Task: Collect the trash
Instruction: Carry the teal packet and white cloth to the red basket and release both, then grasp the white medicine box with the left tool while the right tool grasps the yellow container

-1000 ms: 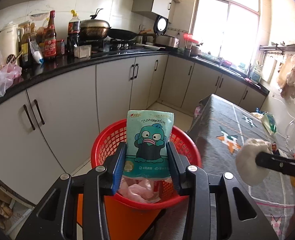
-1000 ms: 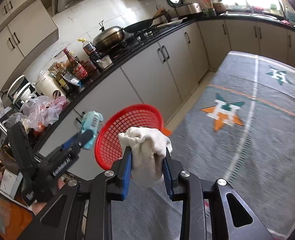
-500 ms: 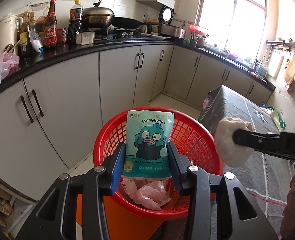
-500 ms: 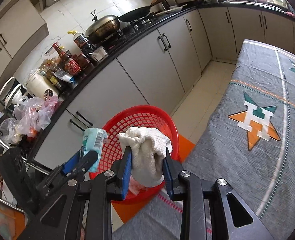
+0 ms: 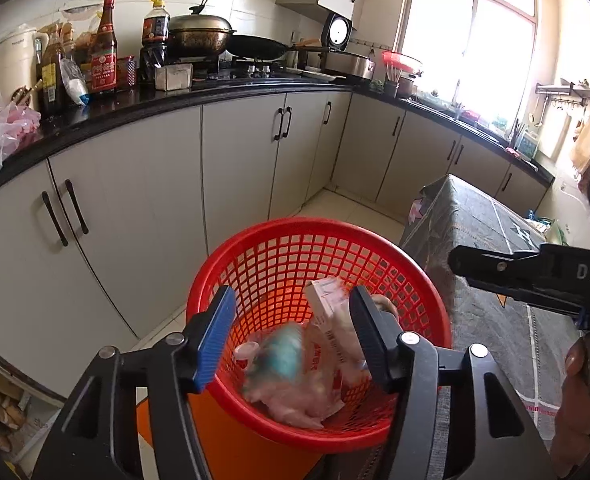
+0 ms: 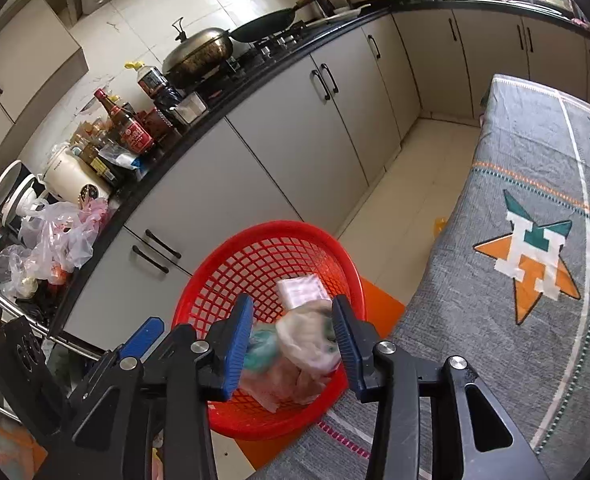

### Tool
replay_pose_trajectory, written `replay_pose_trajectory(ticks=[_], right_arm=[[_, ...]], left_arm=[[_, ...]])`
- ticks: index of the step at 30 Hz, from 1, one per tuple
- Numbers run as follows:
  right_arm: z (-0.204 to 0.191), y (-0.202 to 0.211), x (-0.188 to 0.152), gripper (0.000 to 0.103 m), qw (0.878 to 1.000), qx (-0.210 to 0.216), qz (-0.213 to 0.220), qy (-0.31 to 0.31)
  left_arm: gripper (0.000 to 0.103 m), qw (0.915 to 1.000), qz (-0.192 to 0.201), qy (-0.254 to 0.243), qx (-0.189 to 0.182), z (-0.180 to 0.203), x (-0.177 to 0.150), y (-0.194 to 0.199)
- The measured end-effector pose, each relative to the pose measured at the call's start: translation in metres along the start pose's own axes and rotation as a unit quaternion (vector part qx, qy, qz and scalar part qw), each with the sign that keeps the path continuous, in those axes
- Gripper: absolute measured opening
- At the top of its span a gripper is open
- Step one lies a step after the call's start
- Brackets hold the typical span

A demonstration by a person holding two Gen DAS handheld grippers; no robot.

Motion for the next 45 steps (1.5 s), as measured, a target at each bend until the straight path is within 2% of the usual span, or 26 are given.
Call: replay_pose_trajectory(ticks=[8, 19, 27, 34, 36, 39, 41, 42, 44, 45], right_arm=[[0.013, 0.035, -0.015, 0.045, 1.0, 0.007, 0.019, -0.006], [0.068, 0.091, -0.058, 0.045, 0.998, -0.006, 0.035, -0.047], [0.126, 0.146, -0.093, 0.045, 0.993, -0.011, 0.073, -0.092], [0.185, 0.209, -0.123, 0.045, 0.984, -0.033, 0.118, -0.133], [0.203, 0.23, -0.131, 0.045, 0.979, -0.052, 0.135, -0.144], [0.241, 0.27, -0.143, 0.044, 0.965, -0.105, 0.169, -0.173], [0.278, 0.301, -0.153, 0.044, 0.943, -0.182, 0.186, -0.206], [0.298, 0.311, -0.159, 0.044, 0.932, -0.226, 0.178, -0.221], [0.33, 0.322, -0.168, 0.042, 0.915, -0.263, 0.166, -0.257], [0.351, 0.323, -0.175, 0.037, 0.906, -0.28, 0.149, -0.28]], left_arm=[[0.061, 0.9996, 0.008, -0.016, -0.022, 0.028, -0.011, 0.023], [0.064, 0.9938, -0.004, -0.094, -0.06, 0.116, -0.05, 0.042], [0.065, 0.9848, -0.021, -0.154, -0.078, 0.184, -0.075, 0.043], [0.066, 0.9719, -0.034, -0.211, -0.099, 0.241, -0.101, 0.047], [0.066, 0.9678, -0.036, -0.227, -0.103, 0.256, -0.109, 0.049], [0.066, 0.9616, -0.037, -0.248, -0.112, 0.277, -0.118, 0.054], [0.066, 0.9565, -0.041, -0.262, -0.121, 0.292, -0.124, 0.056], [0.066, 0.9546, -0.043, -0.267, -0.125, 0.298, -0.127, 0.057], [0.066, 0.9507, -0.044, -0.277, -0.132, 0.309, -0.129, 0.059], [0.066, 0.9487, -0.043, -0.282, -0.135, 0.316, -0.131, 0.061]])
Point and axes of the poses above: each gripper's, at about its wrist camera, not at the fingertips, and y roughly against the way its jaws point, z to its right, x to its top, the point moved 7 cm from there along -y, roughly the way its jaws point, and after that the axes turned 10 degrees about -z, right-handed, at the moved point
